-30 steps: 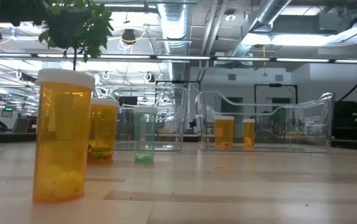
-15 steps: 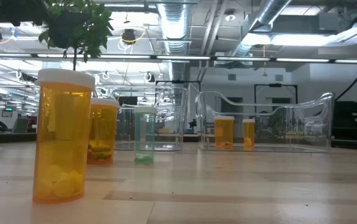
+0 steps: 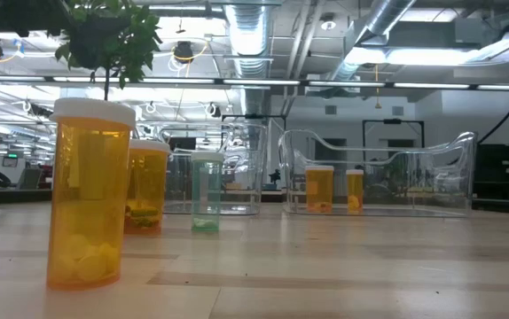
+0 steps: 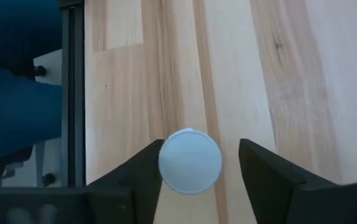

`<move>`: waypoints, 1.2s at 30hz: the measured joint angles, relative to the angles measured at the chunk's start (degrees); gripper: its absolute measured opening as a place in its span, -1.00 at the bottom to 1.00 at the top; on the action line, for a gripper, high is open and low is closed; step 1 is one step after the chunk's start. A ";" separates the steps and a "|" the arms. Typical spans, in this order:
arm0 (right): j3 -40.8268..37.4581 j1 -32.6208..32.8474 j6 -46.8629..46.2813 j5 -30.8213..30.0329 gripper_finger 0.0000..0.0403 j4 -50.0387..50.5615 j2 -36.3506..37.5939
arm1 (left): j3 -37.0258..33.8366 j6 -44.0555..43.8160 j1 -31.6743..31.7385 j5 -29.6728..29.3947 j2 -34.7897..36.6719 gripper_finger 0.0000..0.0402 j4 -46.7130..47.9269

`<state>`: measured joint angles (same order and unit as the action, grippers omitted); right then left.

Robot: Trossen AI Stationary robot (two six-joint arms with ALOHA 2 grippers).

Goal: Pick and place medicine bottles into bin by pill shape (circle, oval)
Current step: Put the yellow pill bottle into the left transparent bin

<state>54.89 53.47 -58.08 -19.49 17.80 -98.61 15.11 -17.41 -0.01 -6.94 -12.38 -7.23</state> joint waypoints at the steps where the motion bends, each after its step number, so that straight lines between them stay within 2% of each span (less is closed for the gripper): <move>1: 0.00 -0.10 0.00 -0.01 0.02 0.00 0.00 | 0.00 0.00 0.00 0.00 0.00 0.34 0.01; 14: 0.00 -0.40 0.09 0.02 -0.39 0.08 0.04 | 0.00 0.01 0.00 0.02 0.00 0.34 0.05; 20: 0.25 -2.40 0.88 0.85 -0.42 0.67 0.59 | 0.00 0.02 0.00 0.02 0.00 0.34 0.05; 23: 2.50 -3.86 3.10 1.89 -0.39 4.56 0.61 | 0.00 0.02 0.00 0.04 0.00 0.34 0.05; 30: 12.08 -9.96 16.75 2.38 -0.40 17.64 0.90 | 0.00 0.02 0.00 0.07 0.00 0.34 0.10; 36: 21.66 -19.65 34.21 1.33 -0.38 28.80 0.92 | 0.00 0.02 0.00 0.24 0.00 0.34 0.32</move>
<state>76.56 33.82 -23.88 -18.15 46.60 -97.69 15.11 -17.39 -0.01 -6.70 -12.38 -6.92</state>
